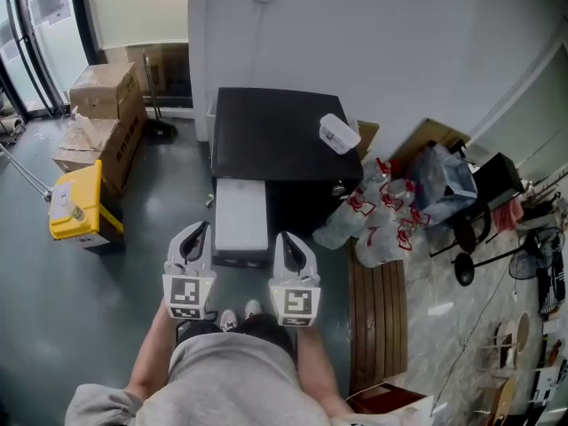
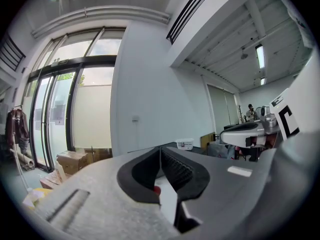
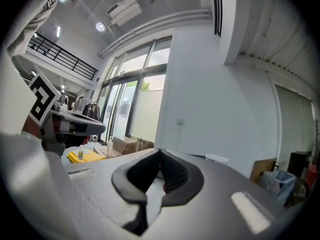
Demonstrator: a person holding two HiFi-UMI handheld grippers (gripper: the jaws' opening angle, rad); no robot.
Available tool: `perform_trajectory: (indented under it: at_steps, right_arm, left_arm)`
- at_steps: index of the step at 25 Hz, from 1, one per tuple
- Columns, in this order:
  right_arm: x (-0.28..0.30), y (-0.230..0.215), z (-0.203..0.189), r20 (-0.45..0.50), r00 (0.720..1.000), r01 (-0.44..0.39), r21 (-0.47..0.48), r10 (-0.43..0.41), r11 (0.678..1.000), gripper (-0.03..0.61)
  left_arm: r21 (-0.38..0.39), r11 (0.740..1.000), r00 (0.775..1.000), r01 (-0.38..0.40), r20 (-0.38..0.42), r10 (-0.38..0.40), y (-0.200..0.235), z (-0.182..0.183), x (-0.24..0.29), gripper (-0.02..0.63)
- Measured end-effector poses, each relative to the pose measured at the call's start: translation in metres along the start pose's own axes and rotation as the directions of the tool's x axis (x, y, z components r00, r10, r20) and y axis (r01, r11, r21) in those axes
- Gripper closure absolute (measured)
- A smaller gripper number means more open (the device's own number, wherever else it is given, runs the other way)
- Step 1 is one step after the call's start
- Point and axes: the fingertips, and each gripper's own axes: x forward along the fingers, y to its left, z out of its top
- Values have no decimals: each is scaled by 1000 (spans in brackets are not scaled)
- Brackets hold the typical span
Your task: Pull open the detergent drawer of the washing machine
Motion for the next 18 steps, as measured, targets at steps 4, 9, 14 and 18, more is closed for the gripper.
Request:
perform_trajectory:
  at_steps: [4,9,14,18]
  right_arm:
    - [1,-2,-2,1,1000,4,9,-4,1000,574]
    - [-1,-3,-5,-4,1000,9,20,-9,1000,574]
    - [0,-4,-6,-7,1000,6,24,-6,1000,574]
    - [1,-2,-6,-6,1000,1,30,-1,1000,574]
  left_arm:
    - [3,1000,1000,1,-1,-1,0,-2,1,595]
    - [5,1000,1000,3,-9,-3,-2,-5,0,595]
    - [9,1000,1000,7,-8,-7,-5,-3,2,595]
    - [13,1000,1000,7,-10,-6,-3,-3,2,595]
